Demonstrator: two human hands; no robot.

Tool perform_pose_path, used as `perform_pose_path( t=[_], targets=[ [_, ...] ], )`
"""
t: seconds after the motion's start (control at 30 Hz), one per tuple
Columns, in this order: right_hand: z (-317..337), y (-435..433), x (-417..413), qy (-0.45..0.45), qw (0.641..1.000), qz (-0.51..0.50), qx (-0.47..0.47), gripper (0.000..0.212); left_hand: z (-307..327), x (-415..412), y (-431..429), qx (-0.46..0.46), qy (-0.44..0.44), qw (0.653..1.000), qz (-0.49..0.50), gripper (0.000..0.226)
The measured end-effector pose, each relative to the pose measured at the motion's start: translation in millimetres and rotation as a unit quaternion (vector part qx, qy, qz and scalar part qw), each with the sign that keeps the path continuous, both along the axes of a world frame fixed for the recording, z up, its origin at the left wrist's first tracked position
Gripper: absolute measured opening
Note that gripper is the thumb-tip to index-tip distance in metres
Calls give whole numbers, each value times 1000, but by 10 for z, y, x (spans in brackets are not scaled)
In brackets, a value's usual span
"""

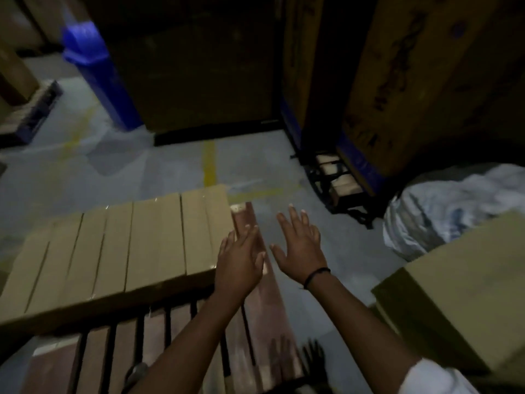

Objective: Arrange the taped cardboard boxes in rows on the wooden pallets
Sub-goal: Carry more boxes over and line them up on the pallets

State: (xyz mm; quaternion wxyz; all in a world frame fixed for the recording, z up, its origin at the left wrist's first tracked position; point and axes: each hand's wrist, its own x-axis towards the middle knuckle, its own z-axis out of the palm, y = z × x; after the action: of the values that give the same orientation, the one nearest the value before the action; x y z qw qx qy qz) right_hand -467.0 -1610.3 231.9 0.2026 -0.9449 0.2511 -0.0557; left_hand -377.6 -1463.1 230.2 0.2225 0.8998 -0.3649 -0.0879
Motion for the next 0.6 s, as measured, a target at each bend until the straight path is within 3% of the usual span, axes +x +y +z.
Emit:
perform_pose_path(
  t=[0.27,0.6],
  targets=[
    [718,-574,-932,-96,986,-137,-26,75,705,-680,-756,-81,-32,992,-94,65],
    [1088,-750,-1986,-121,966,-225,-41,73,1034,-1534,-1300,-119,-39,966,-224,62]
  ],
)
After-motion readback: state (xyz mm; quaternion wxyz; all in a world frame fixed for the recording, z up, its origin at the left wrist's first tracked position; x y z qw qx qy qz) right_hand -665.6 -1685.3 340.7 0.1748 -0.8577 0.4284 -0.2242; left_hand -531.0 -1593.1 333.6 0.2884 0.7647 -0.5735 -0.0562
